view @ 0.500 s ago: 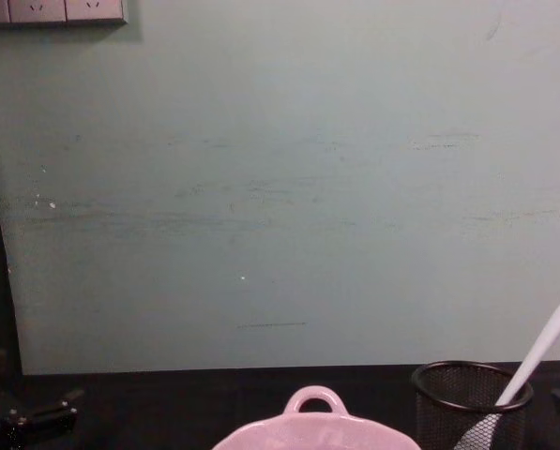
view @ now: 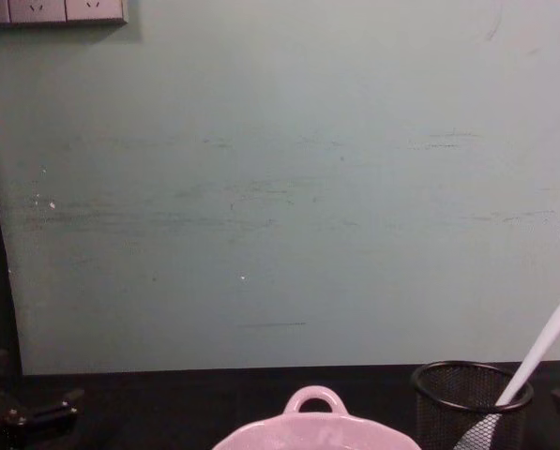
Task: Use the one hand to pick up the spoon and stir the clear water in the bowl.
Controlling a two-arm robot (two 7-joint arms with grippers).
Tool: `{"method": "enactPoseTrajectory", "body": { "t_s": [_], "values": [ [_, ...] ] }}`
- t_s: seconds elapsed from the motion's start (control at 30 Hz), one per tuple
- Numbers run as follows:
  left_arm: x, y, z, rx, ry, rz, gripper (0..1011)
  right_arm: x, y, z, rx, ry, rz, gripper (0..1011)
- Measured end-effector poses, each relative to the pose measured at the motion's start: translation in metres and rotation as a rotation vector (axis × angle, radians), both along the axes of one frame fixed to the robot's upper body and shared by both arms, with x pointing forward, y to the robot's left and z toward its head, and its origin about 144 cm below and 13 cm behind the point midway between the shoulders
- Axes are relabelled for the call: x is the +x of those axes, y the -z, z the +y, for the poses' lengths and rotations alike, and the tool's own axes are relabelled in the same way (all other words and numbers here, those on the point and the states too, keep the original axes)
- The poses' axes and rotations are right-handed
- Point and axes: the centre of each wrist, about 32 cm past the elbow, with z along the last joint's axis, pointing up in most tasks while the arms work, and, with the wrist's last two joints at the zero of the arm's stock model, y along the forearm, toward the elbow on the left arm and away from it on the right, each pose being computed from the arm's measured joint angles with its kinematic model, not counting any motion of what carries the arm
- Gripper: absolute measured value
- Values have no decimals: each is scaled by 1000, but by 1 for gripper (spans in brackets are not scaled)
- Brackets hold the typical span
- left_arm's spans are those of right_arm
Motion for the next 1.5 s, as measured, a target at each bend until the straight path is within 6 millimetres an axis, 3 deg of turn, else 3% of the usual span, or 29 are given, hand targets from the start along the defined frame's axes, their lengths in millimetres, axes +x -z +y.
{"method": "enactPoseTrajectory", "body": {
  "t_s": [0.93,1.33,1.5],
  "values": [
    [0,0,0,0,0,0,1011,-1,-2,-1,12,-2,0,1002],
    [0,0,0,0,0,0,1011,-28,-18,-3,131,-5,17,1002],
    [0,0,0,0,0,0,1011,-43,-22,1,261,-24,27,1002]
  ]
}}
